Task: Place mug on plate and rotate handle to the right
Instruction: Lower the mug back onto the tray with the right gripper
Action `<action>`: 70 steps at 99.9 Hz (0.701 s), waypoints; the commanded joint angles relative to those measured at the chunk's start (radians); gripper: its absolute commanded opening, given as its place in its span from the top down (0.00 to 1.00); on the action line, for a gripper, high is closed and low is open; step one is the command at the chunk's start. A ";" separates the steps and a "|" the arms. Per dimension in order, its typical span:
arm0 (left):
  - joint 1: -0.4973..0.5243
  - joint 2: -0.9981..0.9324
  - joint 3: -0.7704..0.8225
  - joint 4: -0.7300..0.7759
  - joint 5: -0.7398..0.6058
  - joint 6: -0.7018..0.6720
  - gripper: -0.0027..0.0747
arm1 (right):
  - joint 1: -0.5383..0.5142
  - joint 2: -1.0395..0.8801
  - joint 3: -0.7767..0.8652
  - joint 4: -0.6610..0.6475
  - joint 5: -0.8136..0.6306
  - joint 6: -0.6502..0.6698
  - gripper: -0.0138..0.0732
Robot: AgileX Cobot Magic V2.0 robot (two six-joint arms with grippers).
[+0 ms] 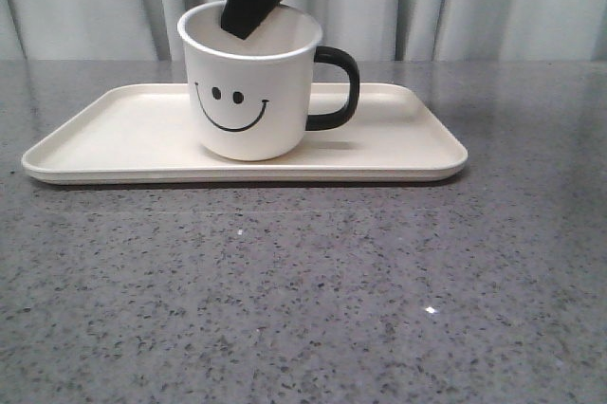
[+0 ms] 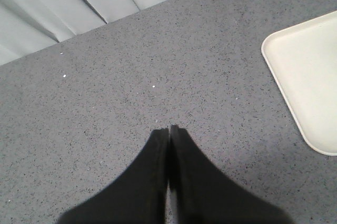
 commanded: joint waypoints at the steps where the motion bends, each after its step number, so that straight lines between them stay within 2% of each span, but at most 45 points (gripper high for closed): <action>1: -0.002 -0.006 -0.020 0.028 -0.015 -0.012 0.99 | 0.003 -0.060 -0.018 0.030 0.096 0.004 0.88; 36: -0.002 -0.006 -0.020 0.028 -0.015 -0.012 0.99 | 0.003 -0.060 -0.018 0.030 0.096 0.004 0.75; 70: -0.002 -0.006 -0.020 0.028 -0.015 -0.012 0.99 | 0.003 -0.060 -0.018 0.043 0.096 0.004 0.75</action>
